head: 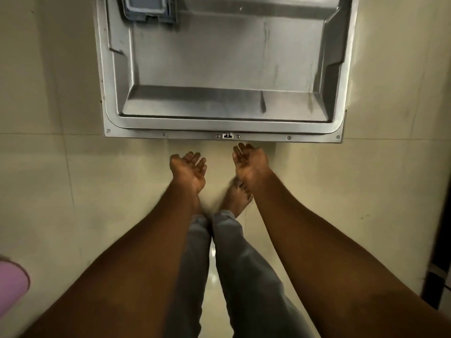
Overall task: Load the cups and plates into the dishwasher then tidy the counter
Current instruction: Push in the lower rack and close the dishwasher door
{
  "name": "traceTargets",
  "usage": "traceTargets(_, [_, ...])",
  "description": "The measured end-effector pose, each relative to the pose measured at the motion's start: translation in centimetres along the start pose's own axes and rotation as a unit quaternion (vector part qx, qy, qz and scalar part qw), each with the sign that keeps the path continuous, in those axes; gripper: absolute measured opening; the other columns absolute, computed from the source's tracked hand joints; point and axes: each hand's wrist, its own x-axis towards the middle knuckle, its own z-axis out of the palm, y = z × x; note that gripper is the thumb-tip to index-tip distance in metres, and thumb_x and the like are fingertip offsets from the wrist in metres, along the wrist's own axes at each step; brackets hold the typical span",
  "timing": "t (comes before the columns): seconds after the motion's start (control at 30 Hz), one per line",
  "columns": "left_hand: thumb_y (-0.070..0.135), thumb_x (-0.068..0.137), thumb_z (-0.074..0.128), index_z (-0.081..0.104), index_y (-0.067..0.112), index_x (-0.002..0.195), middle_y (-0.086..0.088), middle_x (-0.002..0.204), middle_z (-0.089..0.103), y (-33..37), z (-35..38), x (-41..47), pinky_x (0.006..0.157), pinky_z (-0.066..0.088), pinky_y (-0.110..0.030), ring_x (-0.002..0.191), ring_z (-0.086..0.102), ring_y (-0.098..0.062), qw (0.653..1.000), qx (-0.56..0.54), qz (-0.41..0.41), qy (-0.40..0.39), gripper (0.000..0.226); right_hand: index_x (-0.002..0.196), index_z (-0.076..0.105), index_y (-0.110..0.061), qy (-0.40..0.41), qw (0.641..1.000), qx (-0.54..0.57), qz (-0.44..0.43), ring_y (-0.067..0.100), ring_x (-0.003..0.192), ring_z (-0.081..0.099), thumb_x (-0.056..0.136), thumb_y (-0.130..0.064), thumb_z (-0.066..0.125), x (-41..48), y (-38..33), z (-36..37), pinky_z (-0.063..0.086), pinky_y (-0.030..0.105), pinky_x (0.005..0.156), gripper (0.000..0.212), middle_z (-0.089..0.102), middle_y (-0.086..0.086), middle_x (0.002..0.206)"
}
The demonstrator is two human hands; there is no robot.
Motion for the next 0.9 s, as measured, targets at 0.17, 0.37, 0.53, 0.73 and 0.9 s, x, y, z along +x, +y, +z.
traceTargets(0.17, [0.043,0.098,0.019,0.053,0.008,0.117,-0.015,0.13,0.055,1.9,1.9,2.0,0.109,0.034,-0.037,0.12,0.053,-0.029,0.991,-0.132,0.02,-0.027,0.052,0.079,0.053,-0.004,-0.022,1.0,0.016,0.001,0.019,0.072,0.053,0.089,0.019,0.028,2.3,-0.4,1.0,0.043,0.029,0.1,0.035,0.054,0.01,0.081])
traceTargets(0.37, [0.047,0.096,0.024,0.055,0.007,0.1,-0.014,0.114,0.058,2.6,2.6,-1.7,0.108,0.037,-0.037,0.105,0.057,-0.028,0.989,-0.139,0.034,-0.019,0.05,0.08,0.054,-0.002,-0.032,0.999,-0.001,0.007,0.018,0.074,0.055,0.086,0.023,0.032,-1.6,-1.4,0.9,0.044,0.027,0.1,0.034,0.055,0.011,0.081])
traceTargets(0.53, [0.047,0.095,0.023,0.053,0.012,0.09,-0.008,0.089,0.059,3.5,3.5,-9.4,0.085,0.042,-0.03,0.085,0.061,-0.024,0.992,-0.089,0.091,-0.007,0.047,0.078,0.055,-0.007,-0.023,0.999,0.036,-0.025,0.018,0.067,0.054,0.084,0.022,0.025,-9.6,-2.8,1.2,0.052,0.022,0.071,0.042,0.054,0.007,0.075])
traceTargets(0.73, [0.035,0.095,0.033,0.054,0.014,0.096,-0.004,0.082,0.063,5.7,5.6,-19.7,0.069,0.042,-0.029,0.074,0.064,-0.022,0.978,-0.053,0.203,-0.004,0.029,0.076,0.052,-0.004,-0.019,0.994,0.082,-0.067,0.019,0.064,0.051,0.081,0.02,0.027,-21.0,-6.3,3.3,0.056,0.023,0.059,0.034,0.051,0.01,0.075])
traceTargets(0.9, [0.023,0.096,0.044,0.059,0.012,0.098,-0.006,0.087,0.069,9.5,8.6,-28.2,0.062,0.045,-0.026,0.075,0.07,-0.023,0.955,-0.009,0.294,-0.023,0.018,0.081,0.057,0.001,-0.063,0.987,0.067,-0.131,0.022,0.068,0.055,0.08,0.021,0.035,-30.9,-10.2,6.7,0.055,0.03,0.08,0.03,0.058,0.013,0.081])
